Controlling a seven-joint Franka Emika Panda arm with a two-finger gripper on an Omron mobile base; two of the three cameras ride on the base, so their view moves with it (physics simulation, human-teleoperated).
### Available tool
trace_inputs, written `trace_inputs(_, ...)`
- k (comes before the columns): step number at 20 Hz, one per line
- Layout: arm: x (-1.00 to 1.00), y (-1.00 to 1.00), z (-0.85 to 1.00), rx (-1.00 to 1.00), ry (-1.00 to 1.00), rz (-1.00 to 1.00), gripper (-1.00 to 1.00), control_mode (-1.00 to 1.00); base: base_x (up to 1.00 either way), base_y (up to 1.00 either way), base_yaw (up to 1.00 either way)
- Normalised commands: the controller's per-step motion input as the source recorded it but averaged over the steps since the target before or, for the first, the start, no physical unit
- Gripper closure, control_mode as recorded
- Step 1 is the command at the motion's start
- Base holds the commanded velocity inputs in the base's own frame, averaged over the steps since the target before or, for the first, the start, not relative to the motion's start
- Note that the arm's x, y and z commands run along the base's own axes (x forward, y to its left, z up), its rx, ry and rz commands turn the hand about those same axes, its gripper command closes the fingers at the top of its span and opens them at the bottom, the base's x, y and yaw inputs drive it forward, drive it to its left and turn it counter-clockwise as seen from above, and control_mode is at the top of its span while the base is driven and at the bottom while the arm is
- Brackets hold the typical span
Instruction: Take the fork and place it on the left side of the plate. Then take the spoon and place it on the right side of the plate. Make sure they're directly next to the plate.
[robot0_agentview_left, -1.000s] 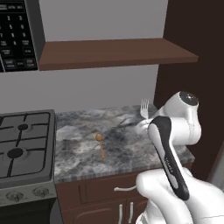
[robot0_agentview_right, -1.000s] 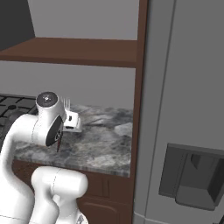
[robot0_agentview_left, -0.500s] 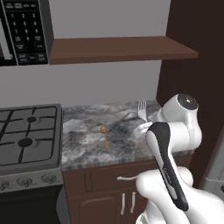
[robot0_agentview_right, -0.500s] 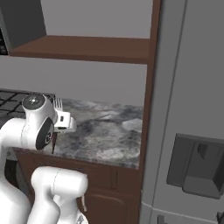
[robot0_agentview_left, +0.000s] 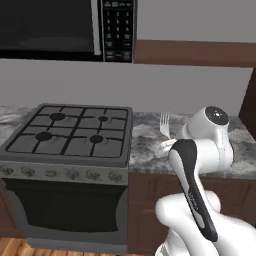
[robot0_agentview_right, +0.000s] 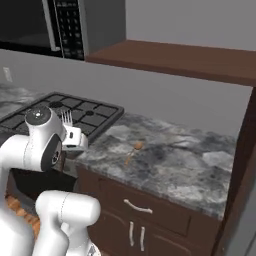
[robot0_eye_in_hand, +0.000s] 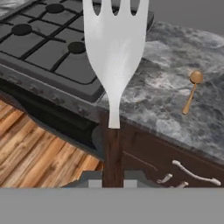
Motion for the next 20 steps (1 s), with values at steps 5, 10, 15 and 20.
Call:
trace_inputs(5, 0.00, 0.00, 0.00, 0.00, 0.00, 0.00, 1.00, 1.00, 0.00, 0.59, 0.56)
trace_inputs(10, 0.00, 0.00, 0.00, 0.00, 0.00, 0.00, 1.00, 1.00, -0.01, 0.67, 0.53)
trace_inputs(15, 0.00, 0.00, 0.00, 0.00, 0.00, 0.00, 1.00, 1.00, -0.10, 0.80, 0.48)
trace_inputs(20, 0.00, 0.00, 0.00, 0.00, 0.00, 0.00, 1.00, 1.00, -0.14, 0.82, 0.46)
